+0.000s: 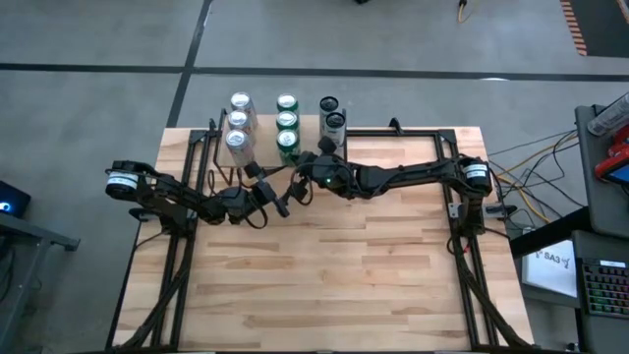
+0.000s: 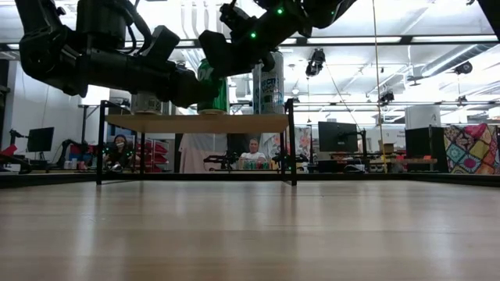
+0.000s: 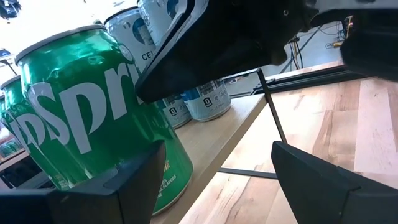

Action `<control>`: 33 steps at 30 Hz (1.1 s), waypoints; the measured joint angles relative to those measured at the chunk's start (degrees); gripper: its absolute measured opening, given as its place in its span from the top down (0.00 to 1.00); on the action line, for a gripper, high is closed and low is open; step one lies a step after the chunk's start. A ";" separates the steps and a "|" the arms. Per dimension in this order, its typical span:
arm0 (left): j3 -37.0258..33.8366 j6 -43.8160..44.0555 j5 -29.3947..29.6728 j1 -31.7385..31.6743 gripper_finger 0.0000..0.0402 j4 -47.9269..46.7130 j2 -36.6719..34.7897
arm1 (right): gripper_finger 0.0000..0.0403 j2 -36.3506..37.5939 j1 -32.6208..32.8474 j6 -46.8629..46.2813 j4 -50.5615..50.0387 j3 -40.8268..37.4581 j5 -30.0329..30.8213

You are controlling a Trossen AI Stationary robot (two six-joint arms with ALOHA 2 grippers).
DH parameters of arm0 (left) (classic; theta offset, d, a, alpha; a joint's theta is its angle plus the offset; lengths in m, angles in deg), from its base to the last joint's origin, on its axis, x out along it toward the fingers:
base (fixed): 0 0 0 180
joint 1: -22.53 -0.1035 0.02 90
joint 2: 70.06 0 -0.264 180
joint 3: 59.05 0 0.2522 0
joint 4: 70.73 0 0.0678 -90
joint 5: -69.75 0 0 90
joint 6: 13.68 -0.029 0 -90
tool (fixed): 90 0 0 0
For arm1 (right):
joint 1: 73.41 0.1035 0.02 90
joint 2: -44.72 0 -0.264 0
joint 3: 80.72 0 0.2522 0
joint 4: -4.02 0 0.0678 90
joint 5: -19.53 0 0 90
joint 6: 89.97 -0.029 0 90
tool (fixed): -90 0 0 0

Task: Place canned beverage on shelf
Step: Put the green soda can aligned with the other green soda cans on the shelf, then adjust the soda cans on the shelf

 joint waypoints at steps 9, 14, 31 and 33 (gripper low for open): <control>0.00 -0.02 0.00 0.14 0.31 -0.02 0.00 | 0.98 2.82 3.09 -0.15 -0.99 1.41 0.59; 0.00 0.21 2.24 1.64 0.31 -0.07 0.00 | 0.98 6.27 4.79 -3.82 -6.84 2.51 0.62; 1.70 -2.39 9.22 15.02 0.31 1.03 -9.44 | 0.98 18.88 -3.57 -0.17 -34.81 15.98 -11.53; 2.57 -3.32 9.18 16.26 0.31 0.97 -11.80 | 0.98 18.70 -6.47 5.95 -37.17 18.80 -14.03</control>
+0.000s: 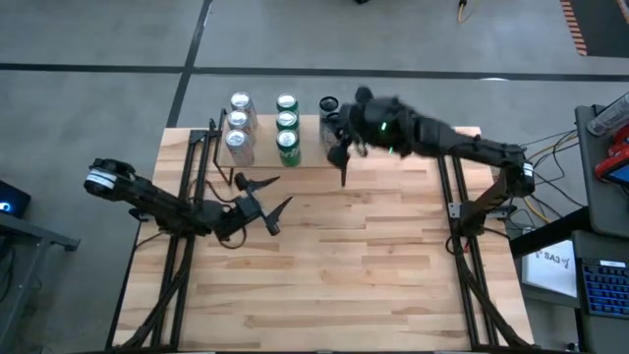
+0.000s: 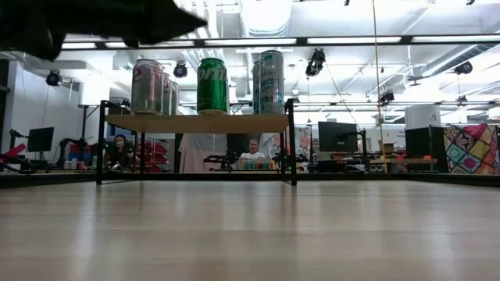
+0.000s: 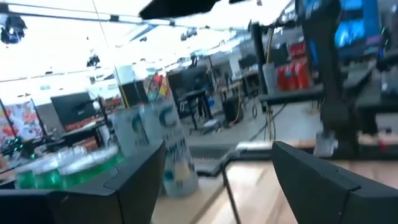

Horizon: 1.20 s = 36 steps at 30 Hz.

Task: Place canned beverage on shelf
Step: Adjust the soda cans on the shelf

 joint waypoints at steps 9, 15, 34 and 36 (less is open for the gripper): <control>3.53 -0.77 1.80 1.41 0.31 -7.66 -9.27 | 0.98 -0.33 -14.93 15.14 -1.80 5.99 -13.24; 5.09 -1.97 6.54 1.38 0.31 -11.99 -12.21 | 0.98 -0.78 -21.03 13.64 1.54 5.99 -8.14; 7.68 -11.07 12.44 1.36 0.31 -13.98 -13.71 | 0.98 -16.48 -43.31 17.30 4.01 4.83 -54.56; 7.68 -12.67 12.44 1.28 0.31 -13.96 -13.73 | 0.98 -17.81 -43.82 16.25 4.76 4.88 -55.95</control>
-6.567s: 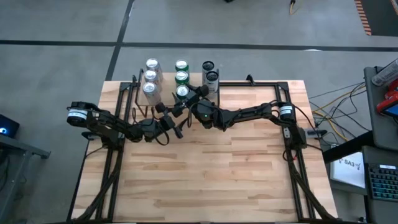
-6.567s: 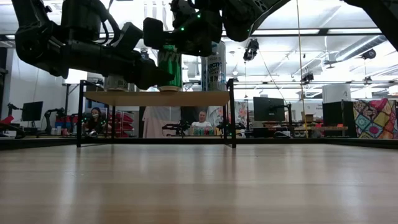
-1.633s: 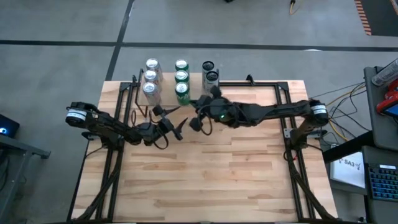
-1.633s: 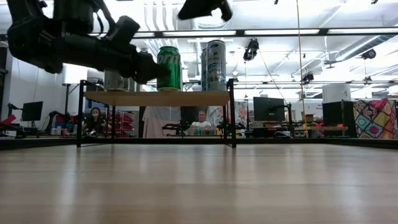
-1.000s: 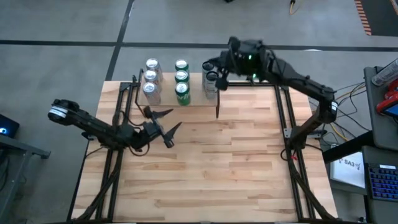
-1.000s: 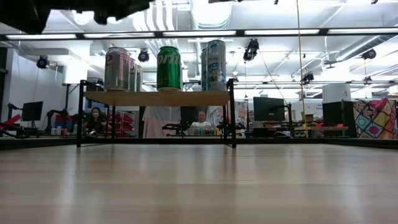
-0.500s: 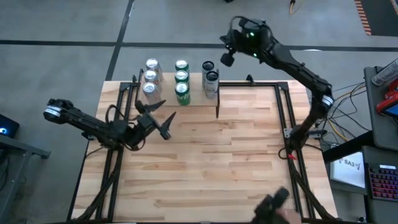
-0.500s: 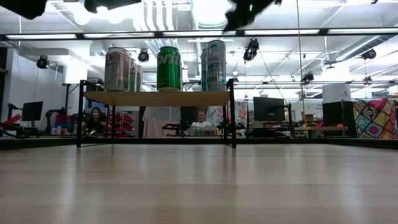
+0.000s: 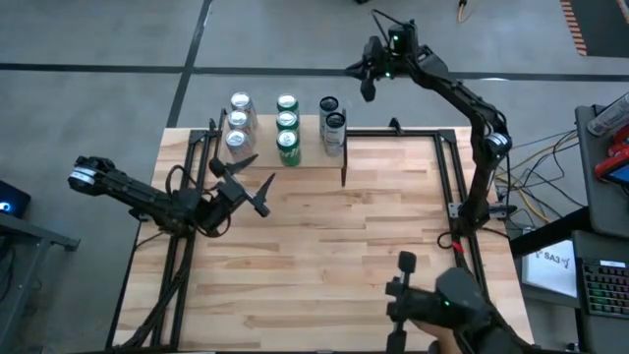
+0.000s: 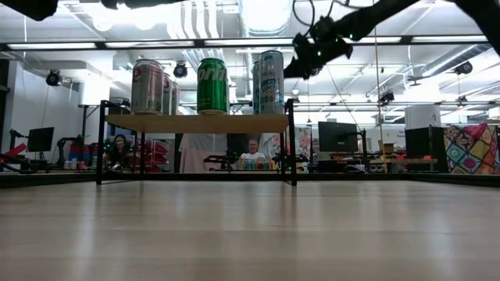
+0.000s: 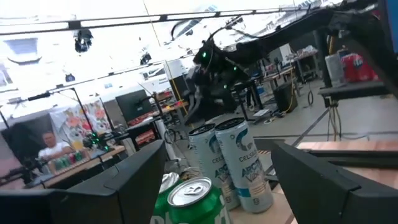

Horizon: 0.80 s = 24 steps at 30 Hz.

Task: Place canned beverage on shelf
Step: Adjust the soda cans on the shelf

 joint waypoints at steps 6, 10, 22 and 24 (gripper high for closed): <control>0.00 -2.24 -0.02 -0.67 0.31 0.01 0.00 | 0.98 -3.31 0.65 -0.60 1.29 -0.09 -5.67; 0.00 -2.96 0.07 -0.75 0.31 0.01 0.00 | 0.98 -4.19 1.17 -1.13 2.30 -0.07 -8.42; -0.04 -3.14 0.94 -0.77 0.31 -0.04 0.00 | 0.98 -4.10 2.39 -3.32 2.45 -0.07 -16.99; -0.04 -3.14 0.94 -0.77 0.31 -0.05 0.00 | 0.98 -4.08 2.68 -3.32 2.34 -0.07 -17.00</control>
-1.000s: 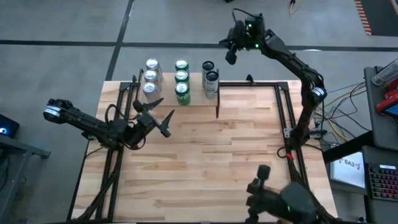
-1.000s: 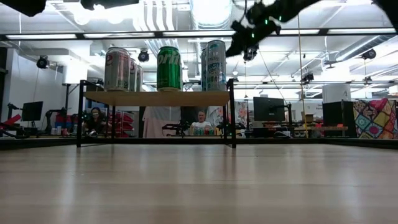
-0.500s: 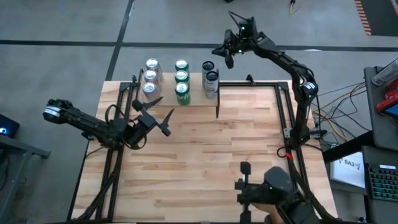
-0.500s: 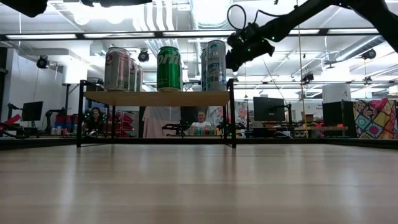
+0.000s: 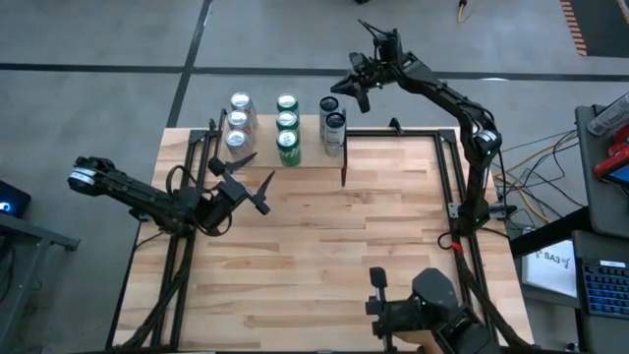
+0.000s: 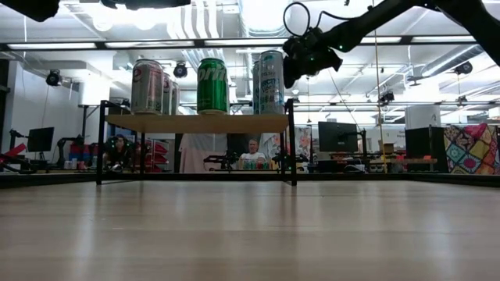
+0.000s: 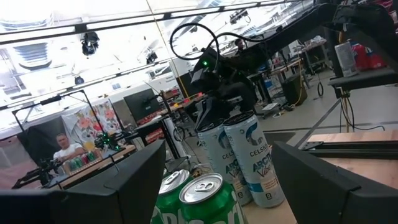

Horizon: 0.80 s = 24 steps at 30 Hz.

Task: Place canned beverage on shelf
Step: Adjust the soda cans on the shelf

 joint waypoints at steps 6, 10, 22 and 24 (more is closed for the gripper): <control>-0.02 0.00 0.02 0.02 0.31 -0.28 0.00 | 0.98 0.29 0.47 0.25 -1.47 0.00 -0.03; -0.02 0.00 0.04 0.02 0.31 -0.49 0.00 | 0.98 0.50 0.57 0.68 -3.80 0.00 -0.02; -0.04 0.27 0.04 0.08 0.31 -0.59 0.00 | 0.98 1.07 1.83 1.70 -7.24 0.00 -0.02; -0.04 0.49 0.04 0.10 0.31 -0.70 0.00 | 0.98 1.16 1.88 1.70 -7.68 0.00 -0.02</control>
